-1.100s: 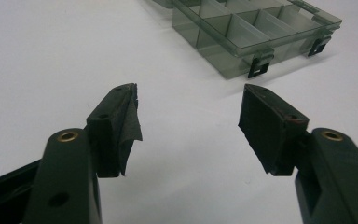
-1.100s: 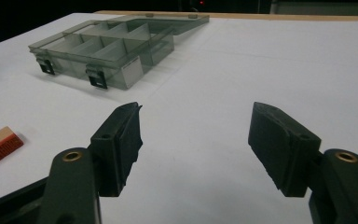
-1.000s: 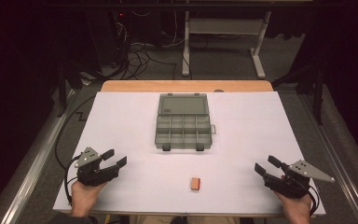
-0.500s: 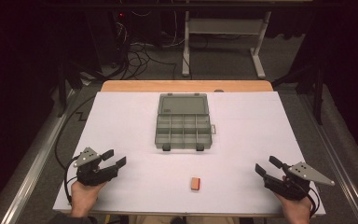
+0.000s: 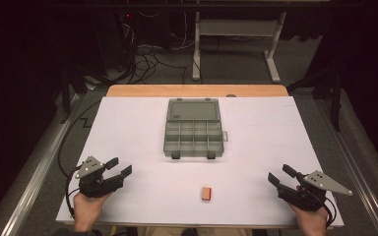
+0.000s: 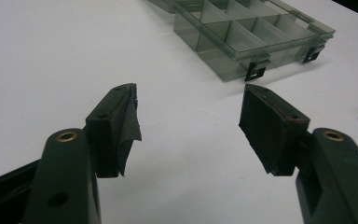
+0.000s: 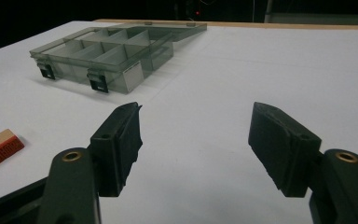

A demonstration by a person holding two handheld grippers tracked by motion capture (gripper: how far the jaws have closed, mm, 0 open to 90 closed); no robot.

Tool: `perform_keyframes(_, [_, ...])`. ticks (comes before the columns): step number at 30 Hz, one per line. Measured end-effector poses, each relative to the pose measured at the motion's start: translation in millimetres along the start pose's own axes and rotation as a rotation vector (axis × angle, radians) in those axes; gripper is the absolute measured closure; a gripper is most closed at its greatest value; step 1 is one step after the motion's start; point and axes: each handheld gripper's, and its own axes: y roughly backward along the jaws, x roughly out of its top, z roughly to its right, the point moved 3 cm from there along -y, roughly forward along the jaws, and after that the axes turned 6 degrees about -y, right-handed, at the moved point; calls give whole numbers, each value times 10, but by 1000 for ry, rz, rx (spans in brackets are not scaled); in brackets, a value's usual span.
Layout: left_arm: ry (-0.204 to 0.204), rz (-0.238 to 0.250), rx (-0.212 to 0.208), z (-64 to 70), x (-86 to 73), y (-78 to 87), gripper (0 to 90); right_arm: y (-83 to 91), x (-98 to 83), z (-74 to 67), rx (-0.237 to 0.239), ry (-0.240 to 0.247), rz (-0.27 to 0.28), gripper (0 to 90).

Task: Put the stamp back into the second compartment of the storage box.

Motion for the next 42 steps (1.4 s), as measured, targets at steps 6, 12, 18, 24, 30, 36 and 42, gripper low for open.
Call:
perform_keyframes(6, [-9,5,-25,51,46,-16,373,-7,12,-6,-8,2,7,337])
perform_keyframes(12, [-30,2,-35,96,81,-12,374,-40,27,10,-9,-10,11,337])
perform_keyframes(18, [-29,-1,-54,143,118,-44,375,-54,29,4,-2,-7,9,337])
perform_keyframes(24, [-60,-11,-79,229,193,-149,376,-52,30,9,-2,-11,12,333])
perform_keyframes(30, [-95,-41,-104,314,241,-272,377,-40,26,14,-4,-26,15,319])
perform_keyframes(36, [-120,-55,-124,387,282,-337,383,-26,24,13,-7,-24,21,319])
perform_keyframes(42, [-138,-77,-144,443,315,-402,388,-27,23,15,-9,-22,20,319])
